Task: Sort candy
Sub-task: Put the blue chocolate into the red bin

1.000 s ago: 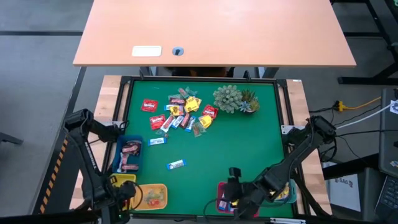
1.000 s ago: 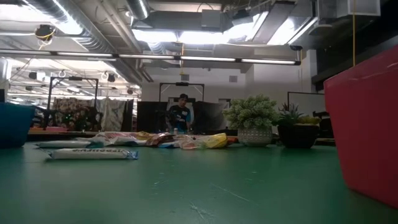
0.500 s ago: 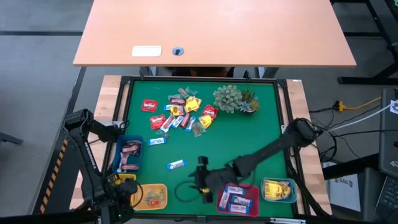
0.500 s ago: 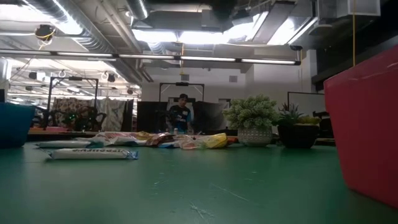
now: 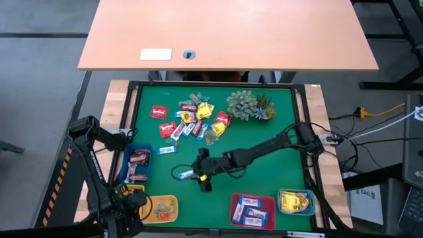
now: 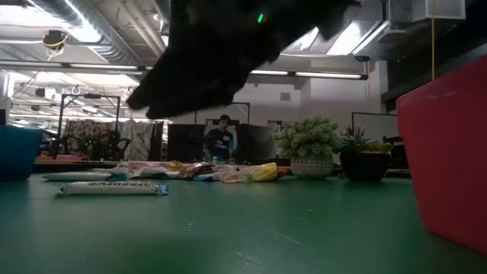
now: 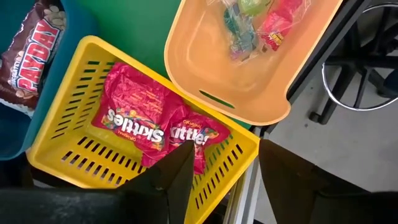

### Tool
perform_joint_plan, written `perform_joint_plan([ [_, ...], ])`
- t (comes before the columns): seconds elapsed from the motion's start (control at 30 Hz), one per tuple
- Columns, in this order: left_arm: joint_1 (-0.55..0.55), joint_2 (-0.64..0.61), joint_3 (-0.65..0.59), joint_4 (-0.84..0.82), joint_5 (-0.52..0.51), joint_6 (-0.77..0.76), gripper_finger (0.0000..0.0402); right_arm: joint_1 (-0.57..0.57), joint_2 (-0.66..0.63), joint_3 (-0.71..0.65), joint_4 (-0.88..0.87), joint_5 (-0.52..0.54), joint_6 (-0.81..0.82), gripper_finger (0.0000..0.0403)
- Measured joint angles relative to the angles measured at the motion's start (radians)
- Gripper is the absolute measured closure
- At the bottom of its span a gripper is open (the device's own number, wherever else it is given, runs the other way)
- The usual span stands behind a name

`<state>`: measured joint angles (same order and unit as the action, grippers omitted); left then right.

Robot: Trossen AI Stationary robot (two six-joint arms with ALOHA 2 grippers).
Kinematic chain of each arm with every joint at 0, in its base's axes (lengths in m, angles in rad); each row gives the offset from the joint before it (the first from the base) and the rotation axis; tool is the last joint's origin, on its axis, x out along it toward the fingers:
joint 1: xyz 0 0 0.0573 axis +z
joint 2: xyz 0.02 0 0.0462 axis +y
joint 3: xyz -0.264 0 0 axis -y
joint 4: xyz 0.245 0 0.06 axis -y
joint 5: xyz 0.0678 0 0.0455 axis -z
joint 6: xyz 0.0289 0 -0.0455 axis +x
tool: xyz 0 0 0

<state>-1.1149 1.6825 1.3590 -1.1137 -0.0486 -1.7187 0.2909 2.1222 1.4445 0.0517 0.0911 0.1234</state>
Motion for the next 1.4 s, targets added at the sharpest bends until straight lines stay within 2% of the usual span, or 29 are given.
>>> perform_joint_plan([
  [0.23, 0.0, 0.0, 0.0, 0.0, -0.066, 0.001, 0.0235, -0.038, 0.085, 0.0, 0.095, -0.103, -0.079, 0.013],
  [0.4, 0.0, 0.0, 0.0, 0.0, -0.107, 0.002, 0.0235, -0.036, 0.122, 0.0, 0.12, -0.093, -0.145, 0.013],
  [0.8, 0.0, 0.0, 0.0, 0.0, -0.123, 0.002, 0.0235, -0.044, 0.153, 0.003, 0.088, -0.086, -0.146, 0.0133],
  [1.03, 0.0, 0.0, 0.0, 0.0, -0.159, 0.002, 0.0235, -0.042, 0.153, 0.003, 0.076, -0.09, -0.146, 0.0192],
  [1.23, 0.0, 0.0, 0.0, 0.0, -0.161, 0.002, 0.0235, -0.041, 0.153, 0.002, 0.07, -0.095, -0.147, 0.0251],
  [1.4, 0.0, 0.0, 0.0, 0.0, -0.161, 0.0, 0.0235, -0.042, 0.153, 0.002, 0.068, -0.095, -0.147, 0.0285],
])
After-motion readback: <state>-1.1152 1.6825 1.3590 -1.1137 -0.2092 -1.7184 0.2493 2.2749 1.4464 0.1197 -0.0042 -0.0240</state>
